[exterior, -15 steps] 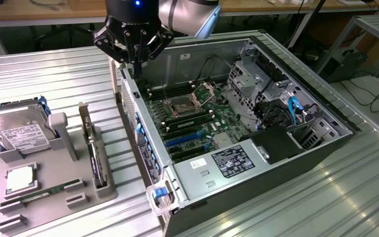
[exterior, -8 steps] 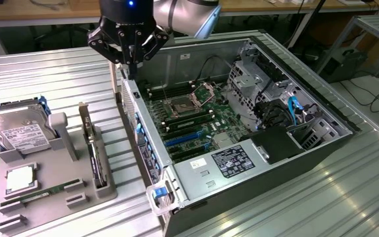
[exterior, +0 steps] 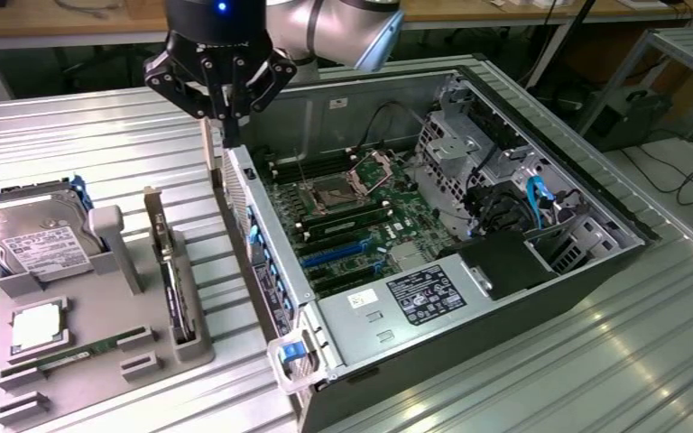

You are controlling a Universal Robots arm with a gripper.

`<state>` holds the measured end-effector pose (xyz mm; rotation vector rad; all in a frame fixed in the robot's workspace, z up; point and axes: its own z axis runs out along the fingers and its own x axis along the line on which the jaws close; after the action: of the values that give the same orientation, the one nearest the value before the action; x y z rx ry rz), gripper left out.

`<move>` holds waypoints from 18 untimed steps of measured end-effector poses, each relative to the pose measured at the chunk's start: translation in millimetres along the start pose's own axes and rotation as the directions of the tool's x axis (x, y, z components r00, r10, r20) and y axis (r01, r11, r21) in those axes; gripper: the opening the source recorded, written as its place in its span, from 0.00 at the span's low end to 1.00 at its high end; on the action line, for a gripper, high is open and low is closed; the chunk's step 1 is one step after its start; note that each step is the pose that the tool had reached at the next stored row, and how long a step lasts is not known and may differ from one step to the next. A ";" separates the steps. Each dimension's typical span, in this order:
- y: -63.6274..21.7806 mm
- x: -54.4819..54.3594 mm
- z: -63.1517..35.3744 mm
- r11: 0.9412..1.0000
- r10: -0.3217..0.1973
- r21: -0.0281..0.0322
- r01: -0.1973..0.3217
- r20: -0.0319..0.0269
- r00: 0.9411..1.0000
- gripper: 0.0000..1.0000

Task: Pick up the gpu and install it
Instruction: 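Reach for the gpu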

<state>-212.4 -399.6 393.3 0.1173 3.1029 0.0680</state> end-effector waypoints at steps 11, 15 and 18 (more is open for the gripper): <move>-1.4 14.3 -0.5 1.000 0.000 0.000 0.000 0.000 1.000 0.11; -2.0 19.5 -0.7 1.000 0.000 0.000 0.000 0.000 1.000 0.11; -2.4 23.3 -0.9 1.000 0.000 0.000 0.000 0.000 1.000 0.11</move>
<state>-235.8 -400.3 393.3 0.1173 3.1029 0.0680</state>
